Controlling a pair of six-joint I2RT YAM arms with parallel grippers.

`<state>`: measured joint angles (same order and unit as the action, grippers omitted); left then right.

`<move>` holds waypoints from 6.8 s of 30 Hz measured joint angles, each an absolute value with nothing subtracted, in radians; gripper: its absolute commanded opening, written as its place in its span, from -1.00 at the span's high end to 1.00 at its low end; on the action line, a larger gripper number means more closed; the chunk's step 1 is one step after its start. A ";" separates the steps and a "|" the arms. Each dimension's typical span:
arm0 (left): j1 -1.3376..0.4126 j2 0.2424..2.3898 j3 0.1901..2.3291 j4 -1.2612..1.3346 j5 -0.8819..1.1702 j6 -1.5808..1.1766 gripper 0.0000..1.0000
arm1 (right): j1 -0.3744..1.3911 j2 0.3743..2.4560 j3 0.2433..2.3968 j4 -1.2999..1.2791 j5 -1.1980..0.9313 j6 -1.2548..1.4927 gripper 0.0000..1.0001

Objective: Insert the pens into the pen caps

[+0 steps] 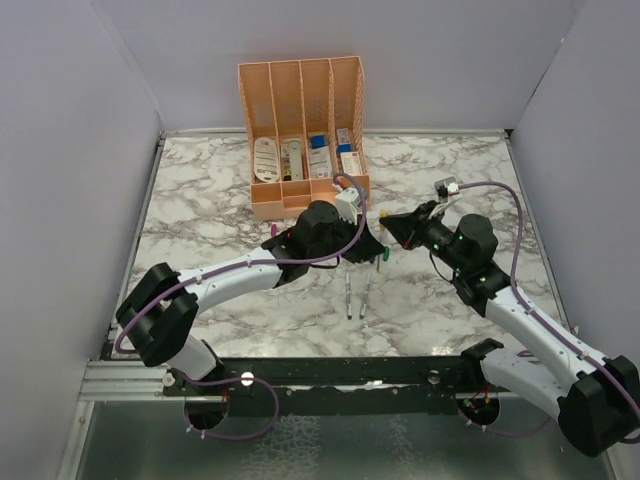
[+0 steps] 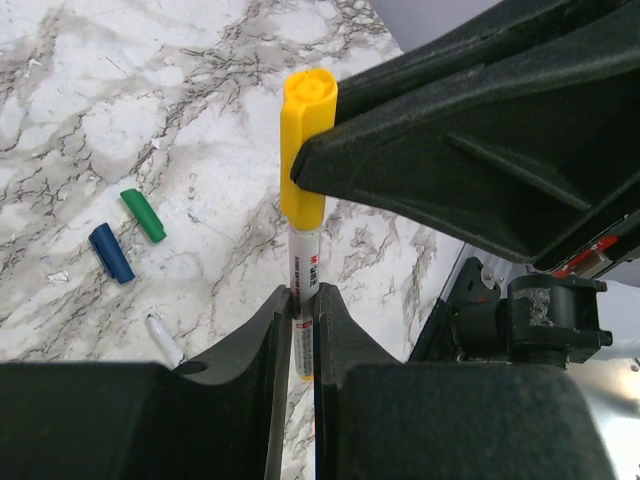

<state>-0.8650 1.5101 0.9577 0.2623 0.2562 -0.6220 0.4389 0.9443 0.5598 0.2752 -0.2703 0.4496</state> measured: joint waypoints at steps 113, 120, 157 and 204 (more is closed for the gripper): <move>-0.593 1.790 1.318 -0.562 -0.202 -0.516 0.33 | 0.538 1.112 0.739 -0.062 0.006 0.407 0.17; -0.606 1.712 1.311 -0.560 -0.164 -0.538 0.33 | 0.538 1.152 0.749 -0.118 0.090 0.446 0.18; -0.934 1.865 1.305 -0.669 0.015 -0.665 0.00 | 0.538 1.250 0.783 -0.289 0.197 0.555 0.23; -0.961 1.967 1.377 -0.841 -0.063 -0.542 0.07 | 0.538 1.213 0.743 -0.284 0.197 0.567 0.24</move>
<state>-0.9611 1.9671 1.3769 -0.8413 -0.0631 -0.5423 0.5377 1.2133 0.7429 -0.2844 0.1974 0.5671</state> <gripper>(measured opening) 0.468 0.383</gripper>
